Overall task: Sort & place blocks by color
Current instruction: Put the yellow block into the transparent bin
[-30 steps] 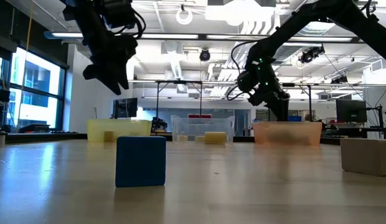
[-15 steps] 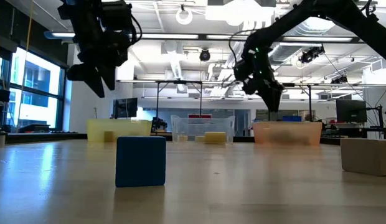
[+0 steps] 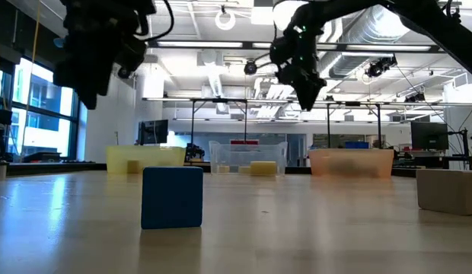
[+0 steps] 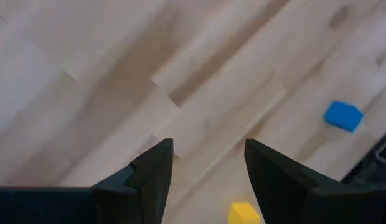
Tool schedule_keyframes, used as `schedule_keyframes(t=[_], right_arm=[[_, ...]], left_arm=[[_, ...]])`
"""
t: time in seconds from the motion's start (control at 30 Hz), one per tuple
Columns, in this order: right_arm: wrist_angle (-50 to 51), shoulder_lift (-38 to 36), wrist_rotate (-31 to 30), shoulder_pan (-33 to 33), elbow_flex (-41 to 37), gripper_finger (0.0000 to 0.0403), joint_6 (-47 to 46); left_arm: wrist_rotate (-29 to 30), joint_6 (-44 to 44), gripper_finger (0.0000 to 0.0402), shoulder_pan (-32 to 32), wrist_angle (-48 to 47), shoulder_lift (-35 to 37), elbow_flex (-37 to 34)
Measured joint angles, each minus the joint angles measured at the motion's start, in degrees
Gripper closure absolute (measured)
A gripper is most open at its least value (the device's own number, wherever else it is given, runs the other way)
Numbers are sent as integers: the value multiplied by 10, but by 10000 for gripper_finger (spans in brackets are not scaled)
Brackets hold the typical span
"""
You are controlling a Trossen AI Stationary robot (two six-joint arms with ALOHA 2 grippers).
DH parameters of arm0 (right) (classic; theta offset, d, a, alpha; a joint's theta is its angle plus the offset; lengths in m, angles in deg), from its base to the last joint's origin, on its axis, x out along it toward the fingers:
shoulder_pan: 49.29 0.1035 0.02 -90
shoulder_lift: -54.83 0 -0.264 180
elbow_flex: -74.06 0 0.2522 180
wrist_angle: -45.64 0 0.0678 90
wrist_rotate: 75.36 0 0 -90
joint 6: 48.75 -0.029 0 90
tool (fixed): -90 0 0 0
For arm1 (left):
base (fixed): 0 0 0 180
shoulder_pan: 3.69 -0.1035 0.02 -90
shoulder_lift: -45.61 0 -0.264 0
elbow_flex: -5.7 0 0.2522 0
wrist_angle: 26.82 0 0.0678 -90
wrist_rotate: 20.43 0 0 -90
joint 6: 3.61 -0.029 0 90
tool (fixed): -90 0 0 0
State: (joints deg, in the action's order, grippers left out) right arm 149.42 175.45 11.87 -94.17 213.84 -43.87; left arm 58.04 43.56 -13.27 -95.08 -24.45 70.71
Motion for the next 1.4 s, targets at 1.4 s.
schedule_keyframes(t=[1.4], right_arm=[[0, 0, -2, 173, 24, 256, -105]], left_arm=[[68, 421, 203, 453, 209, -157, -39]])
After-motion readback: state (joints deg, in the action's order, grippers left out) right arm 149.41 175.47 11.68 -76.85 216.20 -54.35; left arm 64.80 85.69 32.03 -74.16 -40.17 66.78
